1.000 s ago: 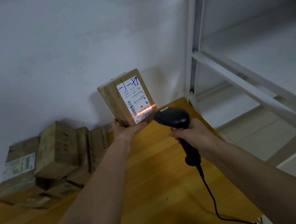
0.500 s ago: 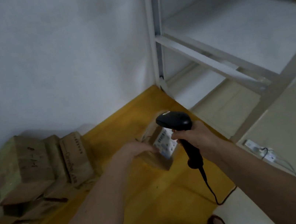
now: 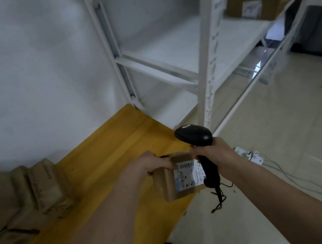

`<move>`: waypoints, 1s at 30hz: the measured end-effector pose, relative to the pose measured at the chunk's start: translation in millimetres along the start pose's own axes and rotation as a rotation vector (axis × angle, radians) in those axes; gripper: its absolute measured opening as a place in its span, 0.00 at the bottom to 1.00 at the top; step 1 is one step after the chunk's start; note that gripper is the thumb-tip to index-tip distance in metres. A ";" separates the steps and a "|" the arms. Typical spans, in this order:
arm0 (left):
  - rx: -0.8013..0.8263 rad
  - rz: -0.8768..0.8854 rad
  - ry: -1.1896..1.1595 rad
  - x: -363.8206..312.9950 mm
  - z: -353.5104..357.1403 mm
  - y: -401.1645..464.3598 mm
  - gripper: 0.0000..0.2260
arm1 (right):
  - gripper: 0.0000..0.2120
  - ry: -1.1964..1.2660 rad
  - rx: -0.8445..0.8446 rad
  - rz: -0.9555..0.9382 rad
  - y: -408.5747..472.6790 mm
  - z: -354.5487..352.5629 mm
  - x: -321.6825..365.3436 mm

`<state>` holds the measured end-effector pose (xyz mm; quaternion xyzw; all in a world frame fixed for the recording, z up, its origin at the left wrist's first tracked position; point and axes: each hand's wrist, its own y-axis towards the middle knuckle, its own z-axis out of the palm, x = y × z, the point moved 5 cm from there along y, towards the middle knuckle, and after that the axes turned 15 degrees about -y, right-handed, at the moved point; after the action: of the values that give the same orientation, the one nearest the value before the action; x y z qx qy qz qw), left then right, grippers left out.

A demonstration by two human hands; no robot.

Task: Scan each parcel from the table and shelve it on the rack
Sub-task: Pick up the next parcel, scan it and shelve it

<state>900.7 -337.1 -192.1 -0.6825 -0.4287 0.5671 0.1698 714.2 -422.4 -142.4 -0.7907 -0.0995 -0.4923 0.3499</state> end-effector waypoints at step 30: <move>0.136 0.959 -0.541 -492.1 151.6 -163.3 0.33 | 0.11 0.309 -0.558 -0.491 -57.8 -474.8 210.9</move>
<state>702.4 -664.6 189.0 -0.6189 -0.0606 0.7622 -0.1798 453.1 -728.6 191.2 -0.7247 -0.0940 -0.6826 0.0045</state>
